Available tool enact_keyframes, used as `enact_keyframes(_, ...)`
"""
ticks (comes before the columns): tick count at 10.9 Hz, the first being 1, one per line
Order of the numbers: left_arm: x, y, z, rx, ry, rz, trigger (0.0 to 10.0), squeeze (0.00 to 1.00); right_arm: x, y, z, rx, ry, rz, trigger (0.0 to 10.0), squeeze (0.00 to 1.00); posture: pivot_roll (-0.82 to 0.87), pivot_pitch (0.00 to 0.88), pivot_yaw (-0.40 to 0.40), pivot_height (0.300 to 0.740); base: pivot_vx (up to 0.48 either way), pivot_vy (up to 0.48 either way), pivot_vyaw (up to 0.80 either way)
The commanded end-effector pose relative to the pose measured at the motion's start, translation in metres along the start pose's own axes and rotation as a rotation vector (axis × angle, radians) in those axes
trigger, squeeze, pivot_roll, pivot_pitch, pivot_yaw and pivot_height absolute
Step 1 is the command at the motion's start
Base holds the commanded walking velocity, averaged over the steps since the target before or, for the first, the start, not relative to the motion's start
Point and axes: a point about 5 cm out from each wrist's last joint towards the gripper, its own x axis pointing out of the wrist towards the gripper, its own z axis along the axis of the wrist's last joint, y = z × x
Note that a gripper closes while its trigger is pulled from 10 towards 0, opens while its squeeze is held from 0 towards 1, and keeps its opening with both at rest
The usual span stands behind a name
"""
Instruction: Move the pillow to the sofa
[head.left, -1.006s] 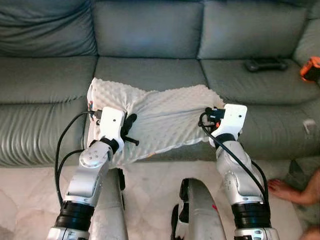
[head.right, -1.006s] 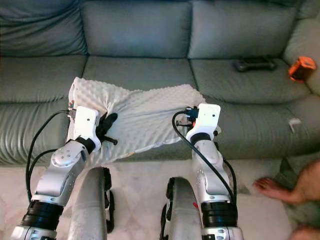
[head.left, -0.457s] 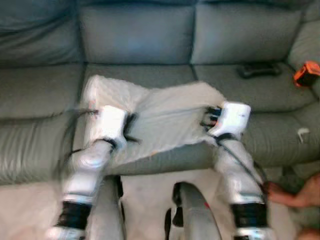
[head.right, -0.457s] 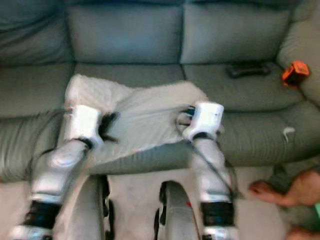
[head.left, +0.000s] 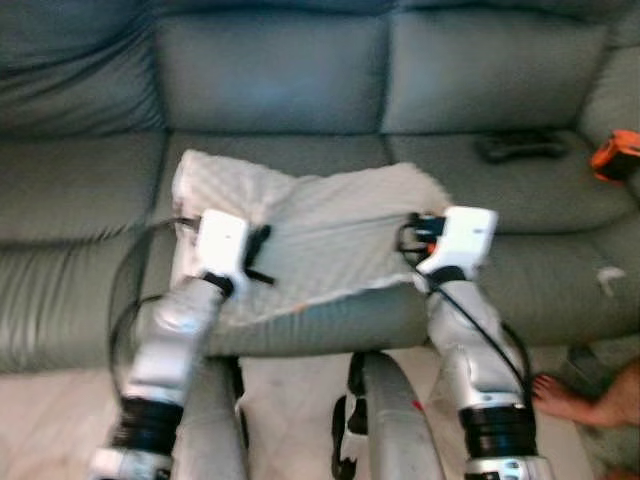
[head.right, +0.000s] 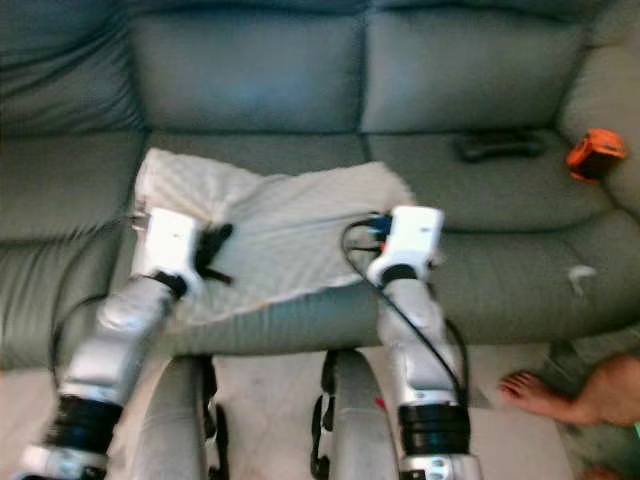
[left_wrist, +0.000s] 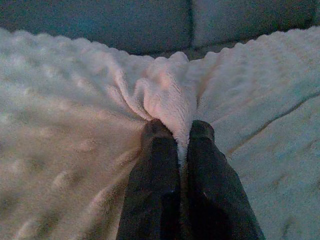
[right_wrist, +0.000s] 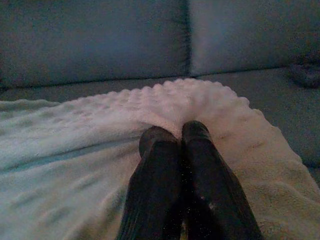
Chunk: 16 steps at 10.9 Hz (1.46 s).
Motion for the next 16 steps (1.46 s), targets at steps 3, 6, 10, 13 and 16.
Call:
enact_keyframes(3, 0.023, 0.0, 0.007, 0.099, -0.005, -0.082, 10.0, 0.0, 0.004, -0.034, -0.001, -0.022, 0.012, -0.119, 10.0, 0.0, -0.06, 0.258, -0.036, 0.614, 0.0, 0.0, 0.0)
enact_keyframes(6, 0.04, -0.006, 0.011, 0.152, 0.006, -0.141, 10.0, 0.0, 0.002, -0.05, -0.008, -0.032, 0.043, -0.171, 10.0, 0.0, -0.08, 0.306, -0.004, 0.614, 0.0, 0.0, 0.0)
enact_keyframes(10, 0.069, 0.014, 0.017, 0.272, 0.065, 0.036, 10.0, 0.0, 0.03, -0.069, -0.013, -0.056, 0.149, -0.117, 10.0, 0.0, -0.08, 0.363, 0.017, 0.614, 0.0, 0.0, 0.0)
enact_keyframes(13, 0.072, 0.036, 0.024, 0.339, 0.099, 0.163, 10.0, 0.0, 0.057, -0.066, 0.007, -0.079, 0.13, -0.031, 10.0, 0.0, -0.08, 0.376, 0.022, 0.614, 0.0, 0.0, 0.0)
enact_keyframes(16, 0.07, 0.056, 0.035, 0.38, 0.093, 0.221, 10.0, 0.0, 0.068, -0.054, 0.018, -0.103, 0.088, 0.05, 10.0, 0.0, -0.07, 0.375, 0.005, 0.614, 0.0, 0.0, 0.0)
